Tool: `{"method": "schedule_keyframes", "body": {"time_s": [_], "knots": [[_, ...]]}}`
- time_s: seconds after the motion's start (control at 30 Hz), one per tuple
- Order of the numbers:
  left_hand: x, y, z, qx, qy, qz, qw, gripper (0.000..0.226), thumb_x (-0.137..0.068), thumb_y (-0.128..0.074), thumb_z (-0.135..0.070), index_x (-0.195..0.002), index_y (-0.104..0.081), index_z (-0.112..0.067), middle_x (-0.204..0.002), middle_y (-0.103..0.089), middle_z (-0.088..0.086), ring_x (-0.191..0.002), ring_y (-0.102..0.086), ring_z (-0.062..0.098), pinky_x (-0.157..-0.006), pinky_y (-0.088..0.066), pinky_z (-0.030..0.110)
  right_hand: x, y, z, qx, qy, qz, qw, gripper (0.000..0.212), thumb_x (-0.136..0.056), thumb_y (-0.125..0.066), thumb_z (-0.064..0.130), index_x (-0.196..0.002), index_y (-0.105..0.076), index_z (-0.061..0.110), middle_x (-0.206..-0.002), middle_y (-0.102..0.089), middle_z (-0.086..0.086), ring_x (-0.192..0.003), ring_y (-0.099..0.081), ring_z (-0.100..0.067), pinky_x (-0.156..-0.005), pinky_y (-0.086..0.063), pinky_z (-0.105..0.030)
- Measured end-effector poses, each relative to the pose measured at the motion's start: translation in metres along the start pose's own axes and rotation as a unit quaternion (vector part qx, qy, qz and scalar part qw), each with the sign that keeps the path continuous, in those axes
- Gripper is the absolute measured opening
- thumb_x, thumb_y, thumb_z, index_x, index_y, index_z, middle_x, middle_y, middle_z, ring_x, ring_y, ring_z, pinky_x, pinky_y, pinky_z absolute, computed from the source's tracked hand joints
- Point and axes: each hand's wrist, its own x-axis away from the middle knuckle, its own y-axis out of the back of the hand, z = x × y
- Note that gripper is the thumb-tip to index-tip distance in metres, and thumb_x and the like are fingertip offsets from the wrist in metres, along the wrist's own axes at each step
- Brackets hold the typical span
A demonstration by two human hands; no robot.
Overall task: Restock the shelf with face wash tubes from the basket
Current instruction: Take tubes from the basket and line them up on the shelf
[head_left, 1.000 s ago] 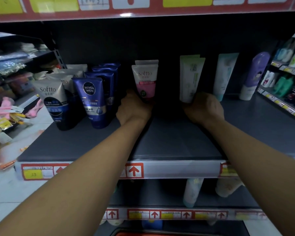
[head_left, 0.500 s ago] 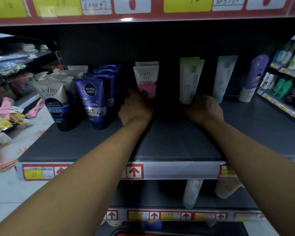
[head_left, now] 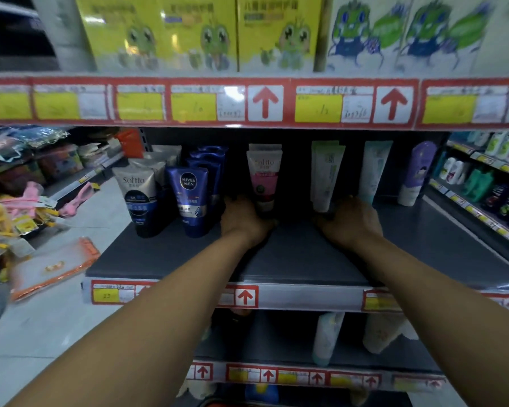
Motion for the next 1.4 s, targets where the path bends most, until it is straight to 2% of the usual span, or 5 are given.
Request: {"method": "schedule_keyframes", "body": {"time_s": [0.2,0.47,0.73,1.03,1.4], "knots": [[0.048,0.006,-0.001,-0.016,-0.059,0.044,0.997,0.058,-0.090,-0.075,-0.043,-0.138,-0.060,-0.015,-0.143,-0.050,0.009,-0.127,-0.056,0.028,-0.101,-0.046,0.030,0.049,0.015,0.001,0.029,0.021,0.023,0.999,0.047,-0.092,-0.056,0.051,-0.115,-0.061,0.010,-0.121,-0.057,-0.013,-0.108,-0.058,-0.032,-0.075,-0.042,-0.031],[0.105,0.040,0.006,-0.032,-0.056,0.028,0.998,0.034,-0.091,-0.067,-0.031,-0.121,-0.068,-0.015,-0.126,-0.066,0.007,-0.115,-0.063,0.028,-0.089,-0.051,0.030,0.112,0.039,-0.008,0.003,0.031,0.001,1.000,0.028,-0.087,-0.059,0.038,-0.081,-0.049,0.013,-0.086,-0.046,-0.004,-0.092,-0.058,-0.032,-0.068,-0.042,-0.034],[0.157,0.059,0.019,-0.073,-0.114,-0.035,0.990,0.018,-0.086,-0.063,-0.027,-0.101,-0.069,-0.019,-0.109,-0.067,0.004,-0.104,-0.062,0.028,-0.083,-0.050,0.035,0.179,0.041,-0.009,-0.016,0.056,-0.088,0.994,0.011,-0.086,-0.059,0.024,-0.089,-0.057,0.014,-0.093,-0.047,-0.001,-0.095,-0.050,-0.028,-0.073,-0.046,-0.039],[0.204,0.053,0.033,-0.073,-0.154,-0.070,0.983,0.015,-0.090,-0.060,-0.025,-0.102,-0.067,-0.019,-0.105,-0.065,0.002,-0.102,-0.058,0.025,-0.078,-0.048,0.036,0.229,0.031,-0.017,0.014,0.024,-0.150,0.988,0.013,-0.081,-0.062,0.022,-0.088,-0.060,0.011,-0.092,-0.059,-0.008,-0.089,-0.055,-0.028,-0.071,-0.049,-0.040],[0.253,0.006,0.059,-0.054,-0.130,-0.003,0.990,0.021,-0.090,-0.061,-0.025,-0.110,-0.065,-0.023,-0.108,-0.067,-0.003,-0.098,-0.064,0.022,-0.071,-0.046,0.033,0.280,-0.007,-0.056,-0.001,-0.003,-0.097,0.995,0.018,-0.082,-0.061,0.023,-0.097,-0.063,0.012,-0.100,-0.060,-0.008,-0.097,-0.056,-0.029,-0.076,-0.048,-0.038]]}}
